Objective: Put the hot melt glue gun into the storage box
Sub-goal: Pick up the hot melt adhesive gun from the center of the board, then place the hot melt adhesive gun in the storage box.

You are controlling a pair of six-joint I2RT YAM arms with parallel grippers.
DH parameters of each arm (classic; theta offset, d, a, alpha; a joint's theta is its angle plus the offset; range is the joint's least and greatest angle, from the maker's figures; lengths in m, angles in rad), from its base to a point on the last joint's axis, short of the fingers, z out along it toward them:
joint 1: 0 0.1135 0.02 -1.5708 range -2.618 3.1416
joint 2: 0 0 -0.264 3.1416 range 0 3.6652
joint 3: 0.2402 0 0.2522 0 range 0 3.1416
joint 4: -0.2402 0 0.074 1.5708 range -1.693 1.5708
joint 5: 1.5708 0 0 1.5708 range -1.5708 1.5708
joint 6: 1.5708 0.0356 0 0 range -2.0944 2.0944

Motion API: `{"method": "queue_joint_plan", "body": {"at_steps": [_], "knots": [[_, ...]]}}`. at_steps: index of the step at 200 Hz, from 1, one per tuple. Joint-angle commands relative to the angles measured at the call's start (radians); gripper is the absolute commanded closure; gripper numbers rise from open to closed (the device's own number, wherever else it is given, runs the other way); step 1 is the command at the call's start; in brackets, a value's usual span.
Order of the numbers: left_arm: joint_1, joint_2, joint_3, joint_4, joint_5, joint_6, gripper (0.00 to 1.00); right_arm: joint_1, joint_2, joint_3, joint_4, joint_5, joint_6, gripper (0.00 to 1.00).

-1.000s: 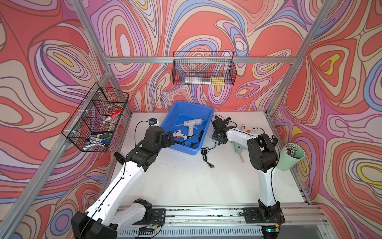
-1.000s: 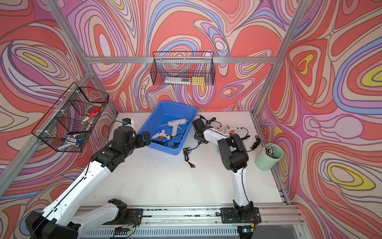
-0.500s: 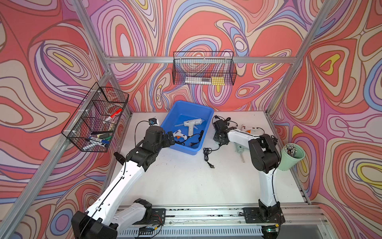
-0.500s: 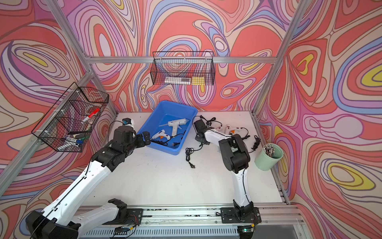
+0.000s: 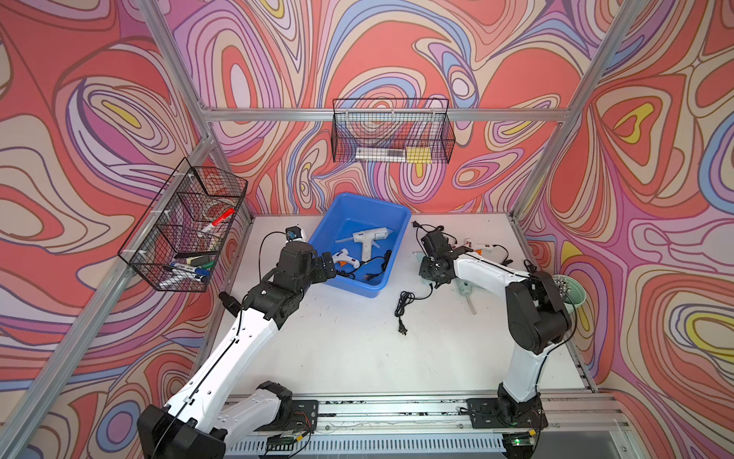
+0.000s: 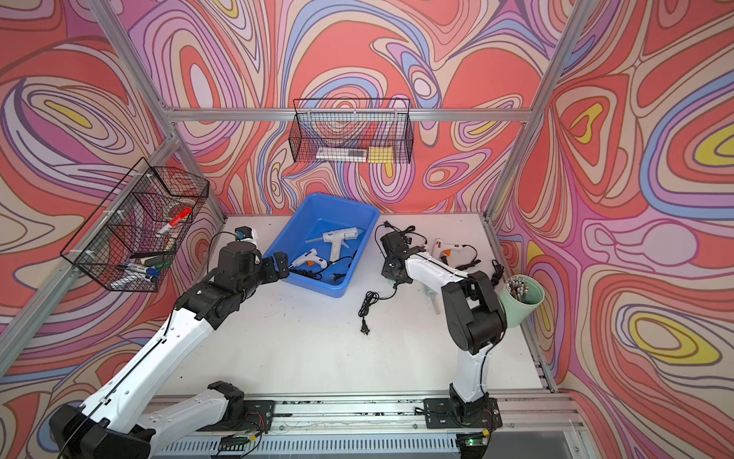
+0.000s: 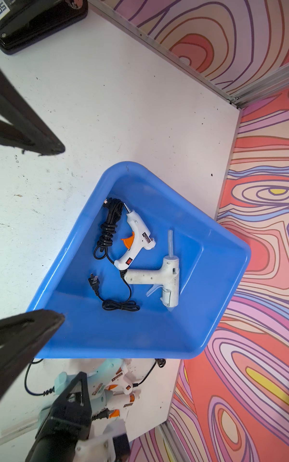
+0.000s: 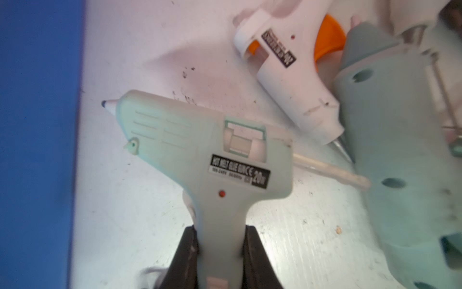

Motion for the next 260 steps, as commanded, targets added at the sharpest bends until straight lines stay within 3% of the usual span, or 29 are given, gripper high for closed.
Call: {"method": "queue_joint_plan", "body": {"at_steps": [1, 44, 98, 127, 152, 168, 207, 260], "knots": [[0.005, 0.007, 0.010, 0.013, -0.002, -0.004, 0.01, -0.003, -0.106, -0.006, -0.020, 0.006, -0.045, 1.00], [0.005, 0.010, 0.005, 0.016, 0.010, -0.004, 0.01, 0.037, -0.236, 0.055, -0.085, 0.000, -0.121, 1.00], [0.005, 0.003, -0.018, 0.065, 0.088, 0.036, 0.01, 0.108, -0.263, 0.309, -0.184, -0.104, -0.270, 1.00], [0.005, -0.014, -0.053, 0.154, 0.238, 0.100, 0.01, 0.144, -0.215, 0.472, -0.211, -0.189, -0.348, 1.00], [0.005, -0.009, -0.069, 0.218, 0.431, 0.161, 0.01, 0.156, -0.150, 0.621, -0.224, -0.263, -0.396, 1.00], [0.005, 0.000, -0.070, 0.223, 0.484, 0.170, 0.01, 0.163, -0.103, 0.712, -0.222, -0.300, -0.426, 1.00], [0.005, -0.013, -0.077, 0.232, 0.452, 0.160, 0.01, 0.168, 0.014, 0.908, -0.165, -0.345, -0.491, 1.00], [0.005, -0.070, -0.083, 0.228, 0.373, 0.159, 0.01, 0.168, 0.103, 0.962, 0.059, -0.405, -0.486, 1.00]]}}
